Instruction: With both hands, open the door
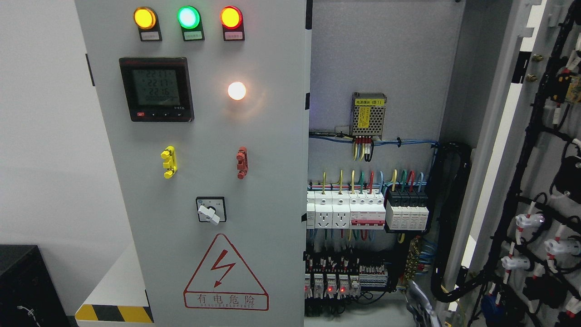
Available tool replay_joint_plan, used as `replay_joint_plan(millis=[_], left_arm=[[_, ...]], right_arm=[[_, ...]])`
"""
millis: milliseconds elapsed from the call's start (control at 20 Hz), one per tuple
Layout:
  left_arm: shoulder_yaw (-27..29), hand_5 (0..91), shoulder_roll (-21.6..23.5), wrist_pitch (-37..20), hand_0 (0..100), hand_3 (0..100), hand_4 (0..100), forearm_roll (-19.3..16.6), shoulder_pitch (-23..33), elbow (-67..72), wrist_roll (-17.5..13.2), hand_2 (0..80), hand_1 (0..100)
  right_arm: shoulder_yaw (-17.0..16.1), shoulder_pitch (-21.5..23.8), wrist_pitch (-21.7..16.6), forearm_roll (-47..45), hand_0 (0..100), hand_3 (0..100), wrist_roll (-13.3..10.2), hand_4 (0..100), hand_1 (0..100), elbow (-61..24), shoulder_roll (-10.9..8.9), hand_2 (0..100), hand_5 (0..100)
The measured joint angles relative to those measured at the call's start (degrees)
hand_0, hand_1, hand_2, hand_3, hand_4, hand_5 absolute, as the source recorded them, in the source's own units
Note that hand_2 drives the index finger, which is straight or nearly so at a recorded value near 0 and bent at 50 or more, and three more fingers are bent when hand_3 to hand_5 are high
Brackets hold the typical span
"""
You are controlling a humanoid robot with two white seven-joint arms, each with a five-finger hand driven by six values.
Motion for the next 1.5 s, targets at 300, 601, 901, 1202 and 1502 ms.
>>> replay_joint_plan(millis=[300,601,901,1202,1502], left_arm=[[-3.8,0.0,-0.5,-0.2,0,0,0,2.8,-0.1,0.4,-0.1,0.0,0],[-8.6,0.0,-0.7,0.0,0,0,0,7.0,-0.3,0.6,-0.1,0.0,0],[-11.8,0.0,-0.9,0.0,0,0,0,8.4,-0.5,0.6,-0.1,0.0,0],[-13.7,0.0,-1.0,0.0,0,0,0,8.9,-0.7,0.6,-0.1,0.0,0],[-14.7,0.0,-2.3,0.1,0,0,0,9.0,-0.8,0.6,-0.1,0.0,0]], right_arm=[[1.8,-9.9,11.3,0.0,0,0,0.1,0,0,-3.2,1.56,0,0],[2.7,-17.7,15.8,-2.6,0,0,0.2,0,0,-2.5,2.45,0,0],[3.3,-23.9,16.5,-4.0,0,0,0.3,0,0,1.2,2.99,0,0],[3.4,-28.3,16.3,-4.5,0,0,0.5,0,0,6.7,3.33,0,0],[2.0,-30.3,16.3,-4.6,0,0,6.9,0,0,12.1,3.54,0,0]])
